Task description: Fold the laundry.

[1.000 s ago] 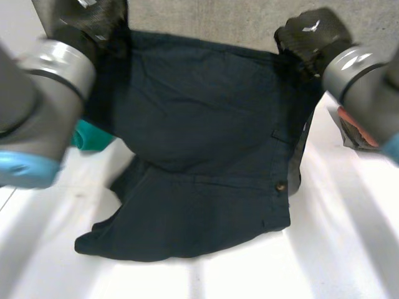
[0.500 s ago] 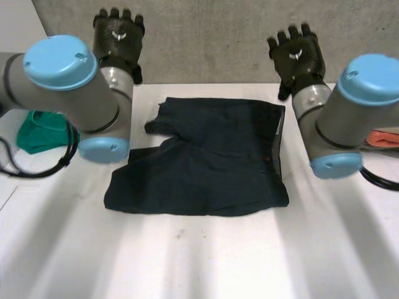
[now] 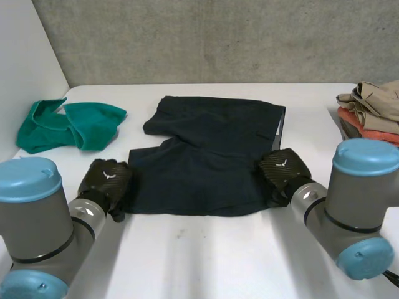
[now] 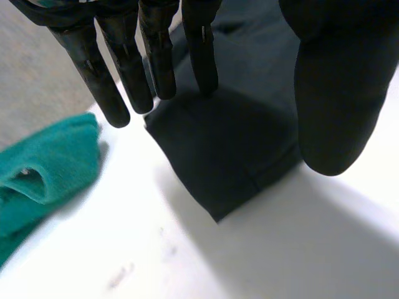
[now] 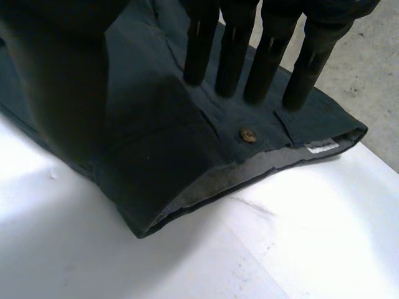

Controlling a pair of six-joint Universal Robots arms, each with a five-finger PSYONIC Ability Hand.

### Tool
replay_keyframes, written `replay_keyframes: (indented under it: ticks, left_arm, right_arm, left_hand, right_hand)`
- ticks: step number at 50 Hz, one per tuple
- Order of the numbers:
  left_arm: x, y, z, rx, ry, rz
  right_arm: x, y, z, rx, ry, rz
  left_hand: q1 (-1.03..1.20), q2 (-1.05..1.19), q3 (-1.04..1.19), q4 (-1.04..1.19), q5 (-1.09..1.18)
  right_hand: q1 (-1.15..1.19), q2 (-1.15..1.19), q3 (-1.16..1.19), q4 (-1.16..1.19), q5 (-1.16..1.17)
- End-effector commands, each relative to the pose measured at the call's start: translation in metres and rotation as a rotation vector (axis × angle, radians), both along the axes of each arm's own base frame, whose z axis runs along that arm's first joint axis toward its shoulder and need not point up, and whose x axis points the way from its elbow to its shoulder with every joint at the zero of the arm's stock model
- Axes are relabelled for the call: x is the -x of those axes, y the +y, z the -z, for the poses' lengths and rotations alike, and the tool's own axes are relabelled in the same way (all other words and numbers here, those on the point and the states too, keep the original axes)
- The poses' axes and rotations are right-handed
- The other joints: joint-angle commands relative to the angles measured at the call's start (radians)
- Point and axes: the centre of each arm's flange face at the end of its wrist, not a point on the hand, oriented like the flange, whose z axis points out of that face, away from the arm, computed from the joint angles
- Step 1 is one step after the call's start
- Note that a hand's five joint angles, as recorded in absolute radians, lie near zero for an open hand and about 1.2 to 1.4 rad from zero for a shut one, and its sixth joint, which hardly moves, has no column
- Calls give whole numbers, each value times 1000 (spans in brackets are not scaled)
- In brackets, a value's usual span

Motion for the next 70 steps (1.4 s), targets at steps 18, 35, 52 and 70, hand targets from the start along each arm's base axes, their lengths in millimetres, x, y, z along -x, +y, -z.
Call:
replay_keyframes:
  ticks: [18,35,52,70]
  left_arm:
    - [9,-24,16,51,18,20]
    - [-19,135,-41,-299,-289,298]
    - [69,11,-45,134,-106,236]
    - [131,-141,-21,610,-19,5]
  right_arm:
    - [7,11,-15,55,29,-4]
    - [63,105,-40,-331,588,-259]
    - [34,10,-47,8,341,-31]
    - [-15,-120,-18,454,159,111]
  left_hand:
    - [910,910,908,902,901]
    - [910,910,908,902,901]
    - [910,910,908,902,901]
    - [910,910,908,902,901]
  right_hand:
    - [787,787,787,788,788]
    - [787,787,787,788,788]
    - [787,787,787,788,788]
    - [392,392,392,393,393]
